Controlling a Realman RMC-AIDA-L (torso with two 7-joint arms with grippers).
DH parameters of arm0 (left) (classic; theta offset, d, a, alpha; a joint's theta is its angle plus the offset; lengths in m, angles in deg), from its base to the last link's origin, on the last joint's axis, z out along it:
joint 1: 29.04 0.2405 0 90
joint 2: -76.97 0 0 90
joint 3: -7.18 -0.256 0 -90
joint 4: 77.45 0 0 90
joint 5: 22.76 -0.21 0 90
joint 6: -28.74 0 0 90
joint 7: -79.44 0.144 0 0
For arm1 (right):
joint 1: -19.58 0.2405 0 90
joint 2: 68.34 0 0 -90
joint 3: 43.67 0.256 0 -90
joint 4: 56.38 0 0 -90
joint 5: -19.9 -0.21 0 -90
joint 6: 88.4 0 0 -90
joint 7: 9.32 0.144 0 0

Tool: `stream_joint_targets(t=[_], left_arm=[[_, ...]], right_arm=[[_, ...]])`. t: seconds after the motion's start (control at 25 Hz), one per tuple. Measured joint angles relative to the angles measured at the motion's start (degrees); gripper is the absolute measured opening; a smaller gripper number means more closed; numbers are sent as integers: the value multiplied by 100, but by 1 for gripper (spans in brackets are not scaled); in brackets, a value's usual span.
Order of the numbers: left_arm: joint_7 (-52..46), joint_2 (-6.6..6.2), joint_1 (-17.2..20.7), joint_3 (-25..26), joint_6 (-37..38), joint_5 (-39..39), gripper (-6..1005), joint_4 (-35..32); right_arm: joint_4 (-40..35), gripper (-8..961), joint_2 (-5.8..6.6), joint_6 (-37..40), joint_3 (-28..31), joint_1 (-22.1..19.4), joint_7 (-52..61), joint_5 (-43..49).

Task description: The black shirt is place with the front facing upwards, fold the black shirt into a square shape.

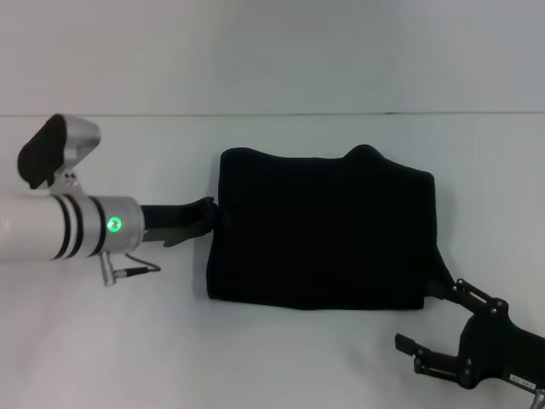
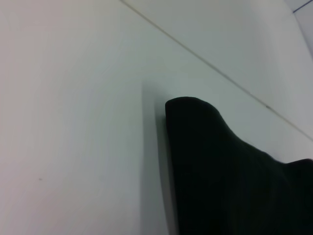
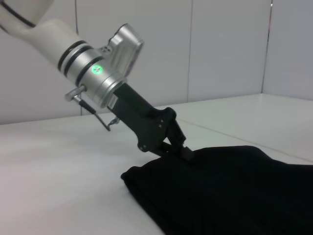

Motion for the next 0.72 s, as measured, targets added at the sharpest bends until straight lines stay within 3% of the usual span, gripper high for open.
stream_joint_targets(t=[0.44, 0.72], left_arm=[[738, -8, 784, 711, 690, 559, 62, 16], [1142, 14, 911, 864, 825, 803, 66, 33]], right_arm=[[15, 944, 1, -43, 129, 122, 0, 1], [24, 945, -6, -46, 141, 164, 0, 1]])
